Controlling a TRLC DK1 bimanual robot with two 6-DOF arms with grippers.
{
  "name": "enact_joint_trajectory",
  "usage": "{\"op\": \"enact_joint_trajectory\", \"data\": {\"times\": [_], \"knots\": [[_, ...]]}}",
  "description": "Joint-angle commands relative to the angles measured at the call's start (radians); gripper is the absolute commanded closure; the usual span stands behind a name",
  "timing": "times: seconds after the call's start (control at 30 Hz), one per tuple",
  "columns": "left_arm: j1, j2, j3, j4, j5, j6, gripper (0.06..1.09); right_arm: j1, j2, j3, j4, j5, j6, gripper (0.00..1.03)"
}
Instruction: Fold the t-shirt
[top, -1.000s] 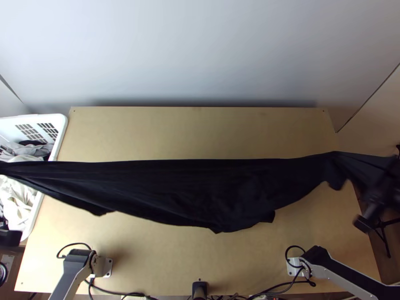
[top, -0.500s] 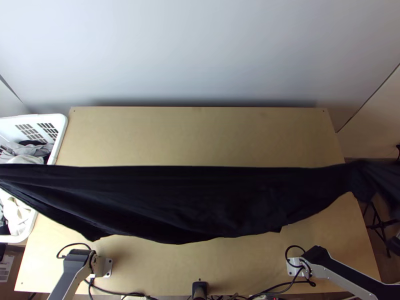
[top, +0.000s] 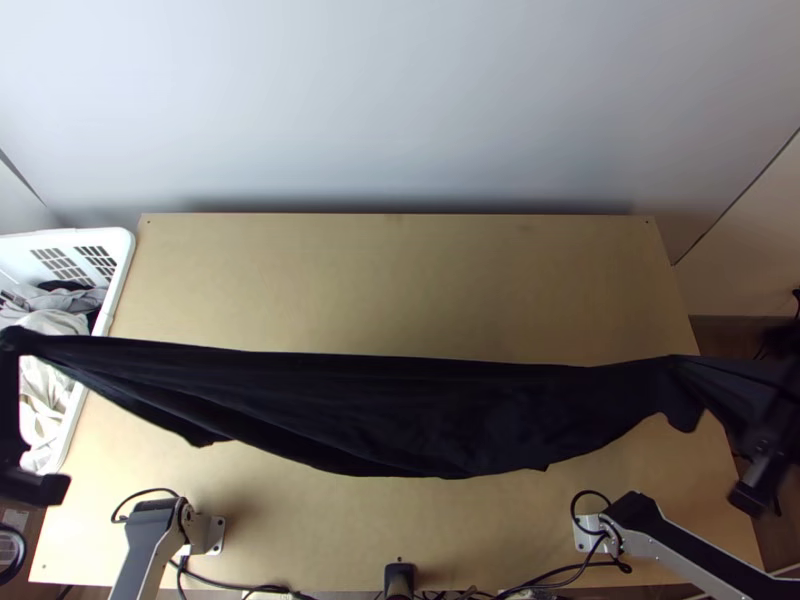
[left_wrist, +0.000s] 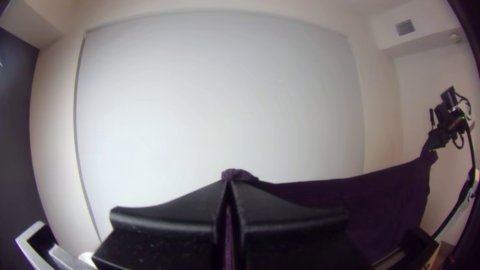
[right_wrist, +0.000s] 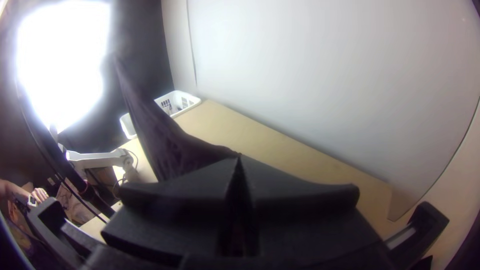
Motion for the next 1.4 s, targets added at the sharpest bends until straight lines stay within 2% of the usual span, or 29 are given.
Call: {"op": "enact_joint_trajectory", "data": {"times": [0.0,0.37,0.57,0.77,1.0,1.2,1.37], "knots": [[0.059,-0.048,-0.166,0.06,0.021,-0.043,1.05,0.011,0.017,-0.114,0.063,-0.024,-0.005,1.0],[0.091,-0.088,-0.416,0.175,0.017,-0.057,1.05,0.029,0.101,-0.295,0.267,-0.024,-0.028,1.0],[0.089,-0.053,-0.557,0.354,0.017,-0.091,1.05,0.006,0.155,-0.4,0.402,-0.022,-0.048,1.0],[0.063,0.115,-0.621,0.531,-0.012,-0.122,1.05,-0.014,0.248,-0.44,0.479,-0.025,-0.064,1.0],[-0.084,0.311,-0.669,0.712,-0.117,-0.112,1.05,-0.077,0.377,-0.451,0.6,-0.039,-0.077,1.0],[-0.133,0.473,-0.701,0.854,-0.196,-0.1,1.05,-0.132,0.502,-0.434,0.692,-0.047,-0.078,1.0],[-0.141,0.616,-0.698,0.939,-0.219,-0.082,1.05,-0.192,0.615,-0.41,0.764,-0.05,-0.077,1.0]]}}
